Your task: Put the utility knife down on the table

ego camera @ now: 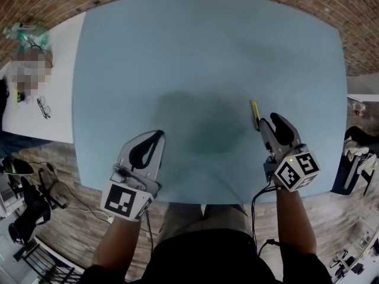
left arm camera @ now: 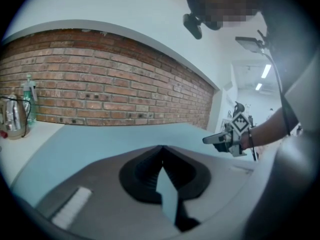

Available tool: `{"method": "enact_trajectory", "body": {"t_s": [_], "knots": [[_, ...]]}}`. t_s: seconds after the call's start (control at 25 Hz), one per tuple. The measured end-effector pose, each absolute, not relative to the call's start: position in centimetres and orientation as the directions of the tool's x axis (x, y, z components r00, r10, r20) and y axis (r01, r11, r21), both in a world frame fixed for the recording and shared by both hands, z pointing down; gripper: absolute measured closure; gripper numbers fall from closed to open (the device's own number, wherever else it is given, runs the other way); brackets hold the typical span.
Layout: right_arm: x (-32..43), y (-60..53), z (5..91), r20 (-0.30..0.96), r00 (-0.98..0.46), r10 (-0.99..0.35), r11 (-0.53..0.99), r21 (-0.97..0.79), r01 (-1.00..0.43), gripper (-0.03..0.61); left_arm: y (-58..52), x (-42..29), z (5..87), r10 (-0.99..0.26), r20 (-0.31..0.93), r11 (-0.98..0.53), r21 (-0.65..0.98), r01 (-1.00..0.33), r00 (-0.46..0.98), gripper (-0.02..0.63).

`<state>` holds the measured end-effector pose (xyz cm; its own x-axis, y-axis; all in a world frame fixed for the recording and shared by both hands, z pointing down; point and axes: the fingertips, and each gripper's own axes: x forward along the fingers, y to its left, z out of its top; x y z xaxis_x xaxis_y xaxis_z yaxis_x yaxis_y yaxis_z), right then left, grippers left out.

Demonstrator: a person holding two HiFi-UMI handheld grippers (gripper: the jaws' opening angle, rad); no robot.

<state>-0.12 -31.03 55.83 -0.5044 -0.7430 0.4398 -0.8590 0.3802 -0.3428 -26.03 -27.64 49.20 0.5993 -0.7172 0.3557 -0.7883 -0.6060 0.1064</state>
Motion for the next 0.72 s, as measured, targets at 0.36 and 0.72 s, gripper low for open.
{"method": "enact_trajectory", "body": {"t_s": [0.36, 0.72], "knots": [[0.5, -30.3, 53.0, 0.399, -0.476, -0.784, 0.357, -0.337, -0.871, 0.405, -27.2, -25.1, 46.6, -0.715, 0.306, -0.628, 0.113, -0.770, 0.628, 0.611], [1.0, -29.7, 49.1, 0.352, -0.454, -0.819, 0.344, -0.333, -0.878, 0.405, -27.6, -25.4, 42.8, -0.726, 0.246, -0.642, 0.089, -0.761, 0.642, 0.611]]}}
